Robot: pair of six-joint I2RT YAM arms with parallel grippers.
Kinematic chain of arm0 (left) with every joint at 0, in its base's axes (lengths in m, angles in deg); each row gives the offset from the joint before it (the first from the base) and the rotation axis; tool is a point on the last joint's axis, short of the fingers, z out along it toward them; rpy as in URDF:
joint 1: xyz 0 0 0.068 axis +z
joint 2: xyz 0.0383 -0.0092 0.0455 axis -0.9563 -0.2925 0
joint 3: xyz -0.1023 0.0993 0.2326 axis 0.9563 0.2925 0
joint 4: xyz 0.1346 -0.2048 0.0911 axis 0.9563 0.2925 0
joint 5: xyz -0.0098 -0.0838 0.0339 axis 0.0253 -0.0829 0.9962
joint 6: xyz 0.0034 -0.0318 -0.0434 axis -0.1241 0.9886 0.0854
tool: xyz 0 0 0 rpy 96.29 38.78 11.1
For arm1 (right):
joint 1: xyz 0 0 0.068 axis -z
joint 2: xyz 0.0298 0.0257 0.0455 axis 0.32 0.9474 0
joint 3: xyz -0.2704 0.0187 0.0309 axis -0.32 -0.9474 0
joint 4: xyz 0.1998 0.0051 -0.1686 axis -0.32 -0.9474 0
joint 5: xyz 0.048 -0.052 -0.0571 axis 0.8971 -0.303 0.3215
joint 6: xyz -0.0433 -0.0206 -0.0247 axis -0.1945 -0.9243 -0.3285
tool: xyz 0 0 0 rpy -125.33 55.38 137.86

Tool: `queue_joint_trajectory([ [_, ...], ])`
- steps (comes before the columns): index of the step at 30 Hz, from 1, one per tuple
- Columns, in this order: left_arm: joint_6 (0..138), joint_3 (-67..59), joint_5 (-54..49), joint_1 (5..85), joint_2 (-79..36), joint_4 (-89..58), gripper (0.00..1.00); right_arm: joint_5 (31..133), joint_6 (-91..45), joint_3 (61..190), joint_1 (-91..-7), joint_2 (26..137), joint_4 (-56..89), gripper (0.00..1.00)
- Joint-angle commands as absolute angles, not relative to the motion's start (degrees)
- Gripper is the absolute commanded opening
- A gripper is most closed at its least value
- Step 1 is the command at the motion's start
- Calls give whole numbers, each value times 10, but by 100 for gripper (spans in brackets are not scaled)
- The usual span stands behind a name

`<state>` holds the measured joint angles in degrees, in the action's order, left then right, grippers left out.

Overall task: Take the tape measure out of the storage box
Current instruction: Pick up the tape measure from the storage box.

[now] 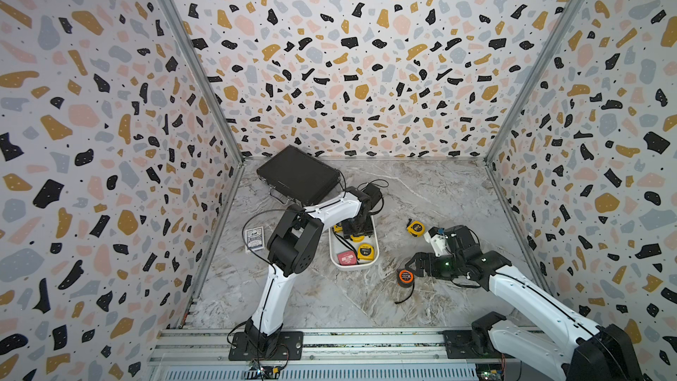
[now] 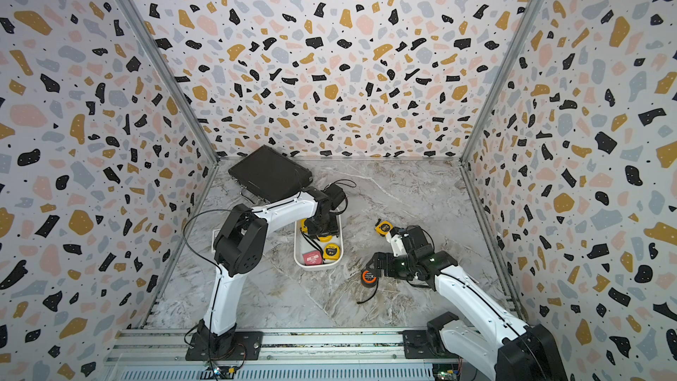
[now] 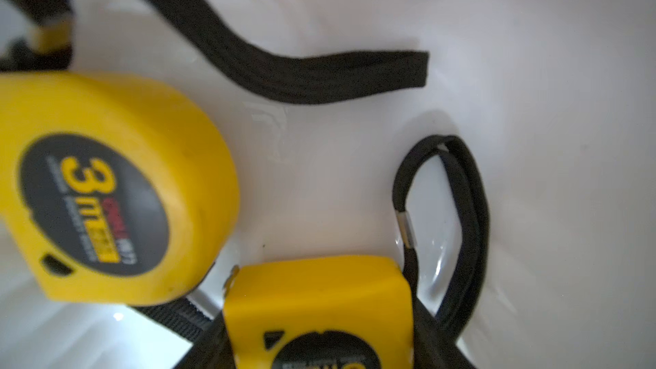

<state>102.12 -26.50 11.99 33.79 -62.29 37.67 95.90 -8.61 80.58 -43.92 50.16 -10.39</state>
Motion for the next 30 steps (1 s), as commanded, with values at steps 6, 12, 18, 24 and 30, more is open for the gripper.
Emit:
queue_joint_trajectory([
  [6,1057,-228,116,328,-510,381,0,977,-74,829,-440,494,-61,96],
  [12,1103,-213,110,308,-433,377,0,971,-48,826,-449,479,-10,96],
  [18,1182,-200,82,271,-386,330,0,936,-8,817,-478,450,64,96],
  [24,1257,-186,56,242,-366,268,0,880,19,792,-502,418,125,97],
  [30,1308,-172,31,229,-362,207,0,859,30,771,-509,408,188,96],
])
